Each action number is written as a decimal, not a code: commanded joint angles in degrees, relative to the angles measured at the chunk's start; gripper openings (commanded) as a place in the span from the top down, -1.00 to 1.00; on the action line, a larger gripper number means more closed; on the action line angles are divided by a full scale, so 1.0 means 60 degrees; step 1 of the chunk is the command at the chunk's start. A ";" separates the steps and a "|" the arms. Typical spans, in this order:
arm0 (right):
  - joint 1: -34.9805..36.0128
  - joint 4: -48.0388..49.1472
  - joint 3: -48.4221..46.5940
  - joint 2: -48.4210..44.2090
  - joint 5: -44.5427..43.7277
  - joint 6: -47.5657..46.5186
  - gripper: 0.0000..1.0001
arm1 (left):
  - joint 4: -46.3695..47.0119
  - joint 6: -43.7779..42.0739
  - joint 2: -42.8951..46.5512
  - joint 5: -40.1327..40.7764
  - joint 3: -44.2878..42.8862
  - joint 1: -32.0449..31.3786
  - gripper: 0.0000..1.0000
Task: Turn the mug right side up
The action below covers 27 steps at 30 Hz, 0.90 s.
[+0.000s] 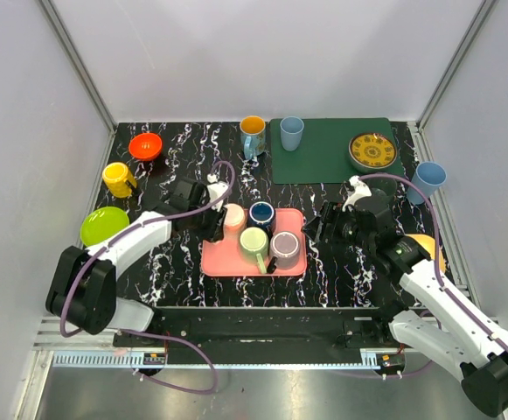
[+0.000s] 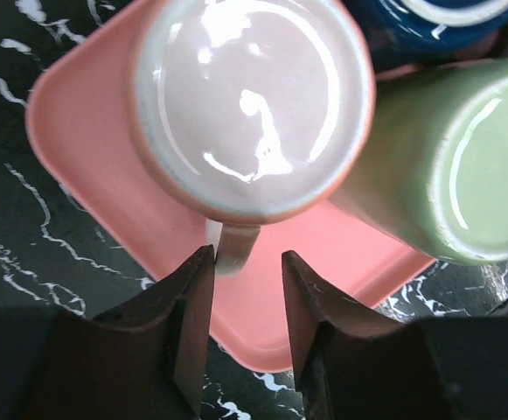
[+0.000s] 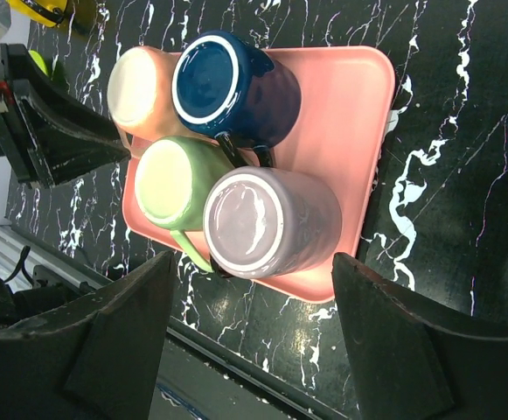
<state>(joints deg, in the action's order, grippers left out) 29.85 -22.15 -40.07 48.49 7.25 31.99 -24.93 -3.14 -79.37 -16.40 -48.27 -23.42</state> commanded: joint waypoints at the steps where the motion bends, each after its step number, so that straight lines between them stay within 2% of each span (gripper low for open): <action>1: 0.0050 0.0221 -0.0044 -0.0069 0.0272 0.0118 -0.54 | 0.0478 0.0376 0.0630 -0.0079 0.0150 -0.0505 0.23; 5: 0.0050 0.0118 -0.0088 -0.0157 0.0214 0.0118 -0.54 | 0.0215 0.0420 0.0938 0.0330 0.0193 -0.0682 -0.11; 9: 0.0050 0.0059 -0.0088 -0.0215 0.0228 0.0147 -0.54 | 0.0170 0.0259 0.0881 0.0902 0.0179 -0.0682 -0.23; 12: 0.0050 0.0016 -0.0074 -0.0245 0.0228 0.0176 -0.54 | 0.0170 0.0274 0.0442 0.1122 -0.0026 -0.0682 -0.22; 16: 0.0050 -0.0043 -0.0045 -0.0288 0.0199 0.0176 -0.54 | 0.0112 0.0303 -0.0406 0.1181 -0.0479 -0.0682 -0.11; 27: 0.0050 -0.0088 0.0058 -0.0274 0.0067 0.0177 -0.53 | 0.0141 0.0274 -0.1038 0.1005 -0.1139 -0.0813 0.03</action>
<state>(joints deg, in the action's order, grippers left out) 29.85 -23.03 -40.03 47.35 7.22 32.95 -25.74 -1.26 -85.01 -10.70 -51.94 -27.70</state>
